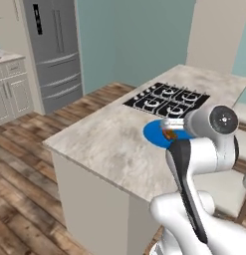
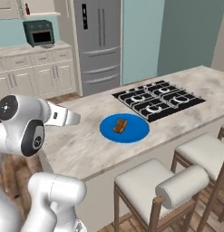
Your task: Move the hot dog bun to the plate on the dining table and place the condiment next to that plate. Then navigate to the fridge and take the sausage and place it on the plate as well.
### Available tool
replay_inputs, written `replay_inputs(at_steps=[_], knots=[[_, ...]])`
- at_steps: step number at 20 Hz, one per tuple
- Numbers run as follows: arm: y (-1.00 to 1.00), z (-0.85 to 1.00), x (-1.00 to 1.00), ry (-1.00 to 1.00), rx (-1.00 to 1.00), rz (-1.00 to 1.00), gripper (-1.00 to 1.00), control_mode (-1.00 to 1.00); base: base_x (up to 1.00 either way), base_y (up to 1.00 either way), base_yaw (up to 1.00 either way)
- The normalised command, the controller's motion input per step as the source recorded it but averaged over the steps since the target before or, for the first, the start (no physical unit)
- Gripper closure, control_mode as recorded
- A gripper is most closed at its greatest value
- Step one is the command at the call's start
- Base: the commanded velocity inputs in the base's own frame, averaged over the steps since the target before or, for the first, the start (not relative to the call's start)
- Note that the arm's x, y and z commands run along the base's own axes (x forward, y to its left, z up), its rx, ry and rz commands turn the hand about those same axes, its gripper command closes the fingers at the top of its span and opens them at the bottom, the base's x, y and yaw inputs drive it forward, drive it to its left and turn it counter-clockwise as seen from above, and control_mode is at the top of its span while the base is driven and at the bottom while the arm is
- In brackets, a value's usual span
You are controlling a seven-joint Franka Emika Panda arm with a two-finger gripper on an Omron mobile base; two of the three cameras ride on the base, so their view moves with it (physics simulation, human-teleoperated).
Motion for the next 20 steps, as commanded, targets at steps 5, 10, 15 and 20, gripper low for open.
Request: replay_inputs(at_steps=[5, 10, 15, 20], knots=[[0.0, 0.0, 0.0, 0.0, 0.0, 0.0, -1.0, 1.0, -0.51, 0.98, 0.0], [0.0, 0.0, 0.0, 0.0, 0.0, 0.0, -1.0, 1.0, -0.02, 1.0, 0.0], [0.0, 0.0, 0.0, 0.0, 0.0, 0.0, -1.0, 1.0, 0.4, 1.0, -0.06], [0.0, 0.0, 0.0, 0.0, 0.0, 0.0, -1.0, 1.0, 0.59, 1.0, -0.17]])
